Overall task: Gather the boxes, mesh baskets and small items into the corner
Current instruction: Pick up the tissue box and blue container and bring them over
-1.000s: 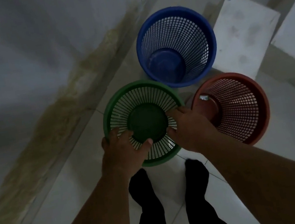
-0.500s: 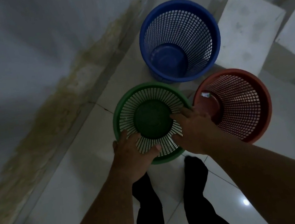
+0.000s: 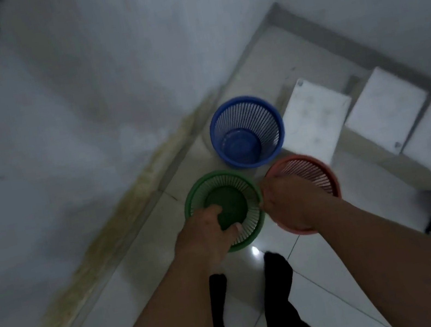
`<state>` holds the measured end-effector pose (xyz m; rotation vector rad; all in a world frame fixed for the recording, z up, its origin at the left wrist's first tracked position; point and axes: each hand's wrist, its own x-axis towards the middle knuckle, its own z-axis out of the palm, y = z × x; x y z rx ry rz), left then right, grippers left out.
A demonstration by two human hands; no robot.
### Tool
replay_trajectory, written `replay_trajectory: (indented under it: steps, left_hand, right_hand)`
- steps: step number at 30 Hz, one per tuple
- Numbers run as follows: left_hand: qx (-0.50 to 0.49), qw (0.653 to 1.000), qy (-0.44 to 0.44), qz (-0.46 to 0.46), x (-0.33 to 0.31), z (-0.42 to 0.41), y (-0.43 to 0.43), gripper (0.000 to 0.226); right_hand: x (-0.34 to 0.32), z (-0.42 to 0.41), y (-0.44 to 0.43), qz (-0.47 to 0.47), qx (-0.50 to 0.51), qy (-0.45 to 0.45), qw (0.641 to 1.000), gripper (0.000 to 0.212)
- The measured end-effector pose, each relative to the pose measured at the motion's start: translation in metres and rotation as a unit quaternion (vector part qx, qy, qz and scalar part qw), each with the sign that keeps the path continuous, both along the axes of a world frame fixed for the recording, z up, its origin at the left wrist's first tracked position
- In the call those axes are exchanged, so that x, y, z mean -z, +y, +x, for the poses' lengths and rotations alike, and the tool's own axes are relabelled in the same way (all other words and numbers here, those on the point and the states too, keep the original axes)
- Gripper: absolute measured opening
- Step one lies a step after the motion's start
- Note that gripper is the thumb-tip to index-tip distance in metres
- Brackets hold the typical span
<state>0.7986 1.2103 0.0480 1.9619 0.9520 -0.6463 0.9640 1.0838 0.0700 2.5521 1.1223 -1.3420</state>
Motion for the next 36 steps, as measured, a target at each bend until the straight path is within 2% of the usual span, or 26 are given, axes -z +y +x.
replay_trajectory:
  steps: [4,6,10,12,15,19,22,26,32,36]
  left_hand:
    - [0.083,0.993,-0.058,0.062,-0.110,0.022,-0.007,0.059]
    - [0.139,0.982,-0.094,0.083,-0.164,0.036,-0.017,0.053]
    - [0.272,0.935,-0.183,0.134,-0.255,0.068,-0.043,0.057]
    - [0.321,0.900,-0.245,0.166,-0.296,0.089,-0.064,0.055]
    - [0.399,0.821,-0.345,0.217,-0.352,0.110,-0.124,0.054]
    - [0.447,0.719,-0.503,0.175,-0.416,0.106,-0.241,0.029]
    - [0.483,0.641,-0.581,0.138,-0.437,0.073,-0.344,0.018]
    - [0.531,0.558,-0.634,0.065,-0.432,-0.006,-0.480,0.030]
    - [0.639,0.439,-0.630,-0.053,-0.383,-0.154,-0.653,0.027]
    - [0.723,0.357,-0.586,-0.080,-0.357,-0.220,-0.728,0.027]
  right_hand:
    - [-0.128,0.009,-0.021,0.035,0.075,-0.055,0.995,0.039]
    - [-0.186,0.009,-0.041,0.037,0.135,-0.088,0.986,0.046]
    - [-0.280,-0.002,-0.094,0.067,0.225,-0.157,0.959,0.057]
    - [-0.323,-0.013,-0.128,0.092,0.265,-0.199,0.939,0.057]
    - [-0.382,-0.045,-0.188,0.113,0.320,-0.259,0.904,0.055]
    - [-0.435,-0.105,-0.281,0.113,0.401,-0.365,0.832,0.037]
    - [-0.452,-0.168,-0.359,0.065,0.449,-0.452,0.768,0.031]
    - [-0.447,-0.278,-0.464,0.007,0.534,-0.484,0.694,0.032]
    - [-0.392,-0.460,-0.604,-0.089,0.637,-0.430,0.634,0.033]
    - [-0.365,-0.548,-0.659,-0.119,0.706,-0.364,0.596,0.034]
